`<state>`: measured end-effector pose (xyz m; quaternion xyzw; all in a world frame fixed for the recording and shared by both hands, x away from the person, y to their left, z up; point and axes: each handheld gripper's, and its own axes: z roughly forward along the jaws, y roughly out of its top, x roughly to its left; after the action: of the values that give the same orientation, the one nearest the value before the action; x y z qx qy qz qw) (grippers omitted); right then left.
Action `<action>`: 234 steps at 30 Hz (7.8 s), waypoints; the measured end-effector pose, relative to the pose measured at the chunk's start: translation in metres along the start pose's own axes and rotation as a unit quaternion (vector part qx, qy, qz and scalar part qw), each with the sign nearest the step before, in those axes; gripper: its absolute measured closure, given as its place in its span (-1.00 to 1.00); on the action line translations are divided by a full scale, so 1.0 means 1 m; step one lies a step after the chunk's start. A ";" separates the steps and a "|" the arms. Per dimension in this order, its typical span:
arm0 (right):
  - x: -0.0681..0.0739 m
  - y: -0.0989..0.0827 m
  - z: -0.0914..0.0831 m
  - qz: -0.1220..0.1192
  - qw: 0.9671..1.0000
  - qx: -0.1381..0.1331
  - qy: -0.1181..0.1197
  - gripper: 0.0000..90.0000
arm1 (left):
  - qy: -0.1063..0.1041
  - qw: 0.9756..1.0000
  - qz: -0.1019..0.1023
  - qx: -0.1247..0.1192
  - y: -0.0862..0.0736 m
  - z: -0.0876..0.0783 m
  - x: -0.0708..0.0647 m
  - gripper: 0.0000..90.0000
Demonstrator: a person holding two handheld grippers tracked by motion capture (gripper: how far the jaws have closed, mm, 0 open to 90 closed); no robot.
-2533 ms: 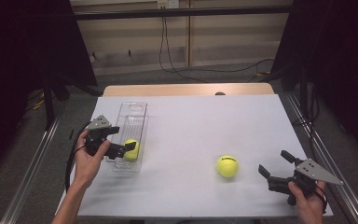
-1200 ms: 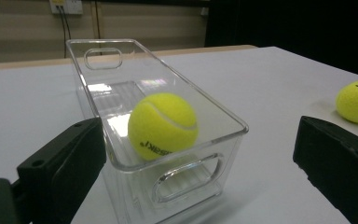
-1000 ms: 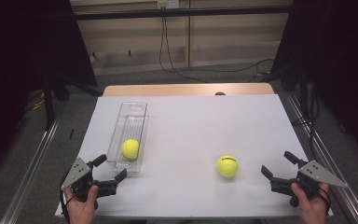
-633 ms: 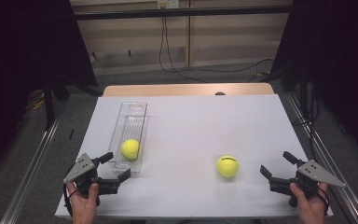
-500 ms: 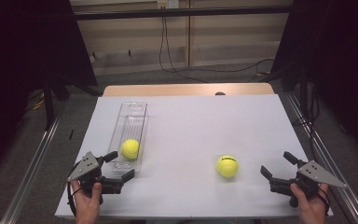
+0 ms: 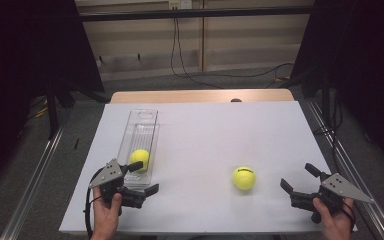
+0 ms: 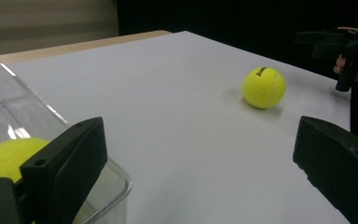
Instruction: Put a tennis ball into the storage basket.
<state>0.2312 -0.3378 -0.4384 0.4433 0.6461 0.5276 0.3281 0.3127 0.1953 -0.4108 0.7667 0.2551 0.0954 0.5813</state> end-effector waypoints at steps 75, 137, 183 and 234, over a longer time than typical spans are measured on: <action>0.000 0.000 0.003 0.001 1.000 0.001 0.004 -0.98 | -0.151 0.975 0.079 0.143 0.089 0.179 -0.035 -0.93; -0.001 -0.001 0.002 -0.002 1.000 0.004 0.006 -0.98 | -0.229 0.899 0.161 0.336 0.083 0.264 -0.074 -0.84; -0.001 -0.001 0.002 -0.001 1.000 0.005 0.007 -0.98 | -0.239 0.885 0.174 0.360 0.071 0.281 -0.080 -0.41; 0.000 -0.001 0.002 0.001 1.000 0.002 0.006 -0.98 | -0.195 0.946 0.148 0.214 0.113 0.192 -0.049 -0.41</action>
<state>0.2334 -0.3373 -0.4395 0.4412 0.6491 0.5290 0.3227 0.3875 -0.0130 -0.3559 0.9057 0.0348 -0.0283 0.4216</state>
